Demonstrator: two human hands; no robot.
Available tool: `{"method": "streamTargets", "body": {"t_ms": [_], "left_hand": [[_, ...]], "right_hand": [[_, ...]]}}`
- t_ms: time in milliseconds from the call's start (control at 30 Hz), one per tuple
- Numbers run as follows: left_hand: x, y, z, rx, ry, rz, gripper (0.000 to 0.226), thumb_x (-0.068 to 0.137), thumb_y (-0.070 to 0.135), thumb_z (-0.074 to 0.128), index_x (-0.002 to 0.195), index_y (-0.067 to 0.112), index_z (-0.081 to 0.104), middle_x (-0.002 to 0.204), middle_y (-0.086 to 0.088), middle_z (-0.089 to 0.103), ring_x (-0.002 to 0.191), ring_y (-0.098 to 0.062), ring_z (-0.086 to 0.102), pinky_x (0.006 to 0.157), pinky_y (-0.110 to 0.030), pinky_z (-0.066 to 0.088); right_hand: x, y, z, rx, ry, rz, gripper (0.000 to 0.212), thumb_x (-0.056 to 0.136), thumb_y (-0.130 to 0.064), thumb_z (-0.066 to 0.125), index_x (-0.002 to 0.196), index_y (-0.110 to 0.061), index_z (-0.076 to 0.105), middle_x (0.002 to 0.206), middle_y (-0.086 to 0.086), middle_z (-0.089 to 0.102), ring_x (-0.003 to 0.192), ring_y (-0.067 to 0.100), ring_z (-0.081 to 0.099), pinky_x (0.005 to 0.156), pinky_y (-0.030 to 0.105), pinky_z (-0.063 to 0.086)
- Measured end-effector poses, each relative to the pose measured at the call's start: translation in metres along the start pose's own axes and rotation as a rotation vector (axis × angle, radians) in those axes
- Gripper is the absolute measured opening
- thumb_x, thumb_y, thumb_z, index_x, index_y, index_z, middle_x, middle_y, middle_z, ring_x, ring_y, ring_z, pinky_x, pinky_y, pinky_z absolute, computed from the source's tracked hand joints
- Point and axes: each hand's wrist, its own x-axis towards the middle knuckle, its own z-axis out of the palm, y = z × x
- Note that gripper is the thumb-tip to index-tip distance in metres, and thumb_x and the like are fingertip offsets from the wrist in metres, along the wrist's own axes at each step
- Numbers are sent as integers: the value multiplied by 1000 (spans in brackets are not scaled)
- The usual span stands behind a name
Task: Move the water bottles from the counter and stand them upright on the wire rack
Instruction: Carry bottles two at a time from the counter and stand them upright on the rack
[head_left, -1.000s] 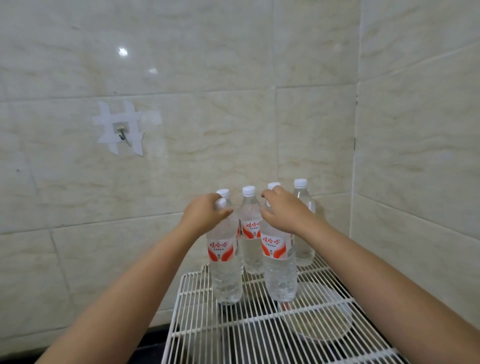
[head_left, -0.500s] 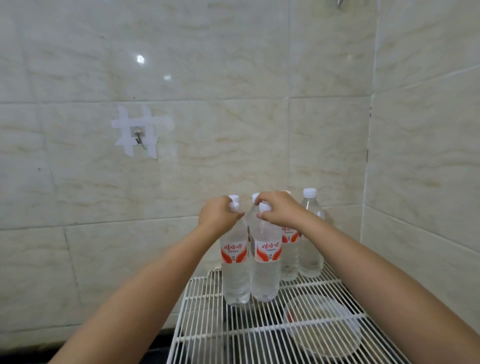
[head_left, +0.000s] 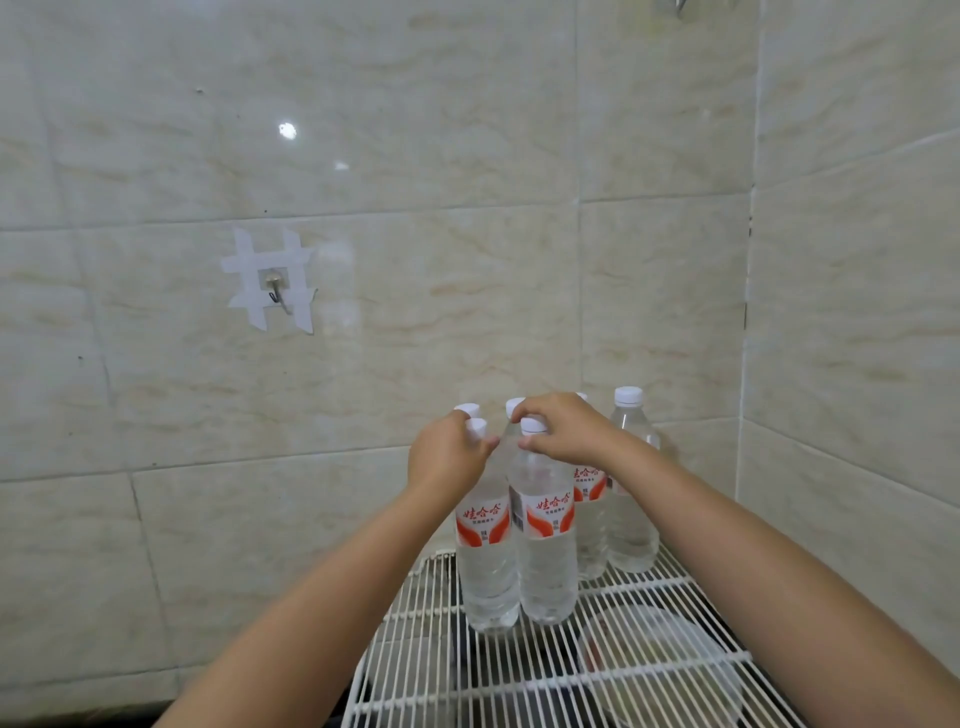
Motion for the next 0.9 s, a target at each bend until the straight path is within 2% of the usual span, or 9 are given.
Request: {"method": "streamTargets", "body": {"t_ms": [133,233,333,433,567,633,700,767,900], "left_hand": [[-1,1,-2,95,-31,37,45,94,31,48,134,11,45,131,-10,57,114,-28,55,85,-30,45],[-2,2,-5,-20,-75,9,39,99,23,37,133,6,45,128,-14,58,117,-30,52,89,-31,43],[-4,-2,-12,-133,-107,-30,28,97,9,34,113,11,57,111,-6,60,112,-27,50,84,-29,43],[-12,-4,-15,-128,-99,-30,36,97,6,32,128,3,48,129,-16,55,118,-30,50,86,-30,41],[-27,-8,-21,12,-63,-4,43,94,2,32,135,7,42,135,-15,53,123,-29,49,89,-30,41],[-35,-17,-28,154,-35,-4,48,91,0,32,136,11,44,139,-11,50,127,-28,46,99,-33,40],[-49,-31,-35,326,3,-2,47,91,5,31,136,12,44,142,-10,47,129,-28,42,105,-34,35],[-73,-49,-43,433,33,-25,47,92,14,28,136,11,43,143,-12,44,133,-29,36,109,-35,29],[-132,-97,-71,579,42,-183,44,97,21,36,141,17,35,153,-8,28,141,-27,22,113,-38,21]], "right_hand": [[-1,-1,6,-11,39,-2,36,89,-21,57,124,-13,54,131,10,54,119,25,51,97,31,39],[-3,-2,7,-13,60,-2,38,90,-20,56,127,-12,52,133,11,53,121,25,49,99,31,38],[-6,-5,9,-36,71,0,41,92,-21,53,132,-12,47,137,11,48,125,25,45,101,31,36],[-13,-7,14,-103,92,12,44,95,-25,47,136,-15,40,141,12,40,131,25,34,103,33,32],[-28,-13,20,-234,203,28,52,93,-29,47,141,-15,31,148,12,26,138,26,20,111,37,25],[-37,-23,20,-247,295,-18,46,89,-21,52,132,-7,43,142,16,37,134,30,32,109,40,30],[-40,-34,25,-243,401,-146,36,69,-10,68,103,-1,64,117,21,62,108,36,60,93,45,48],[-43,-51,36,-243,388,-233,38,52,-10,80,87,-2,69,99,19,70,88,34,69,81,47,54],[-60,-117,64,-54,233,-341,43,76,-18,66,114,1,59,126,22,56,118,36,52,106,49,33]]}}
